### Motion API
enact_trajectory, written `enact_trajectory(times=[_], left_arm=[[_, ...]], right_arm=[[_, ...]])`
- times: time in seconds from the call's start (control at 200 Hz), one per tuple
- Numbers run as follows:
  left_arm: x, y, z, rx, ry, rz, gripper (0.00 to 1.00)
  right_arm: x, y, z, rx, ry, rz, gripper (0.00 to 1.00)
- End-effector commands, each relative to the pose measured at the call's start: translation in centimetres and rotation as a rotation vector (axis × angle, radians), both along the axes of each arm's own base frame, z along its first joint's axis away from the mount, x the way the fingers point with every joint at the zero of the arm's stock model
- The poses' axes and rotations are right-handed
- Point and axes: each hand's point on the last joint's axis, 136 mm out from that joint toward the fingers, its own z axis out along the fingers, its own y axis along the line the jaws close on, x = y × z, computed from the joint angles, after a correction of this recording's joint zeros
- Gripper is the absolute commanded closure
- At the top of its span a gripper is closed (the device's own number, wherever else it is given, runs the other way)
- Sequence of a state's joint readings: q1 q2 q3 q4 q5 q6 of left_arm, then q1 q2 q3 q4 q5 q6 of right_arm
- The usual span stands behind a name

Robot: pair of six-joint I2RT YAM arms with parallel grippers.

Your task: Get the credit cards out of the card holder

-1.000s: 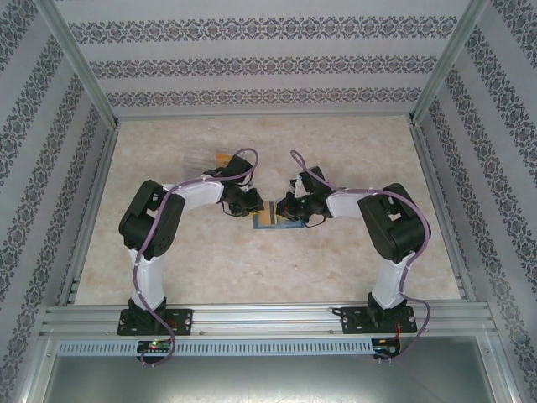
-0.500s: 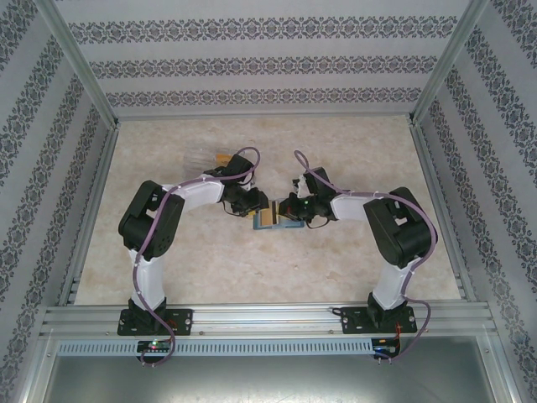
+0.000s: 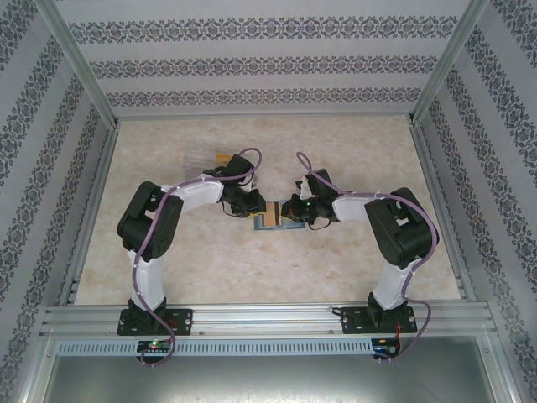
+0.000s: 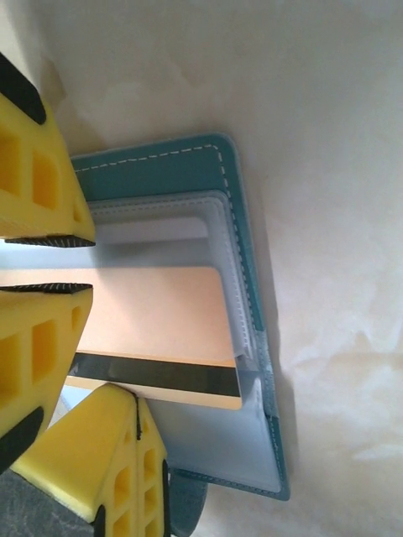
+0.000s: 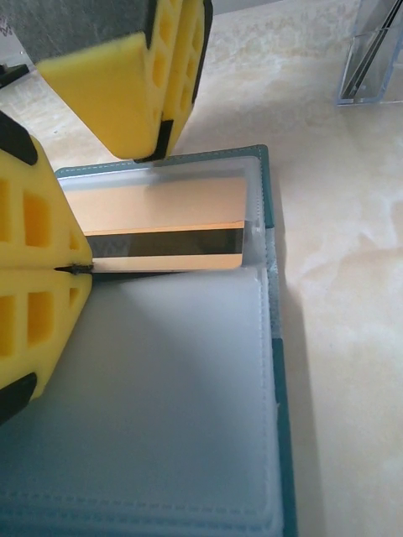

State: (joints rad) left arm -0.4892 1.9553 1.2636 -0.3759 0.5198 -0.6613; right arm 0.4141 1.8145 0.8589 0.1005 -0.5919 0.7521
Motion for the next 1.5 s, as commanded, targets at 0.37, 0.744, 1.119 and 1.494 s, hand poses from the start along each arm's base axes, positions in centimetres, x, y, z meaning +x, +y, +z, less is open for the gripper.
enact_trajectory(times=[0.37,0.744,1.119,1.494], left_arm=[[-1.5,0.3,-2.7,0.125,0.077,-0.023,0.89],[-2.1,0.6,-4.0,0.138,0.112,-0.019,0.9],[-1.9,0.7,-3.5,0.14,0.102,-0.013,0.88],[0.7,0.5,4.8,0.12,-0.075,-0.016,0.45]], right_arm=[[0.2,0.0,-0.5,0.011,0.013,0.013,0.9],[0.3,1.4,0.0,0.066,0.015,0.052,0.83],[0.5,0.0,0.2,-0.013,-0.03,0.019,1.0],[-0.2,-2.9,5.0,-0.113,-0.268,0.068,1.0]])
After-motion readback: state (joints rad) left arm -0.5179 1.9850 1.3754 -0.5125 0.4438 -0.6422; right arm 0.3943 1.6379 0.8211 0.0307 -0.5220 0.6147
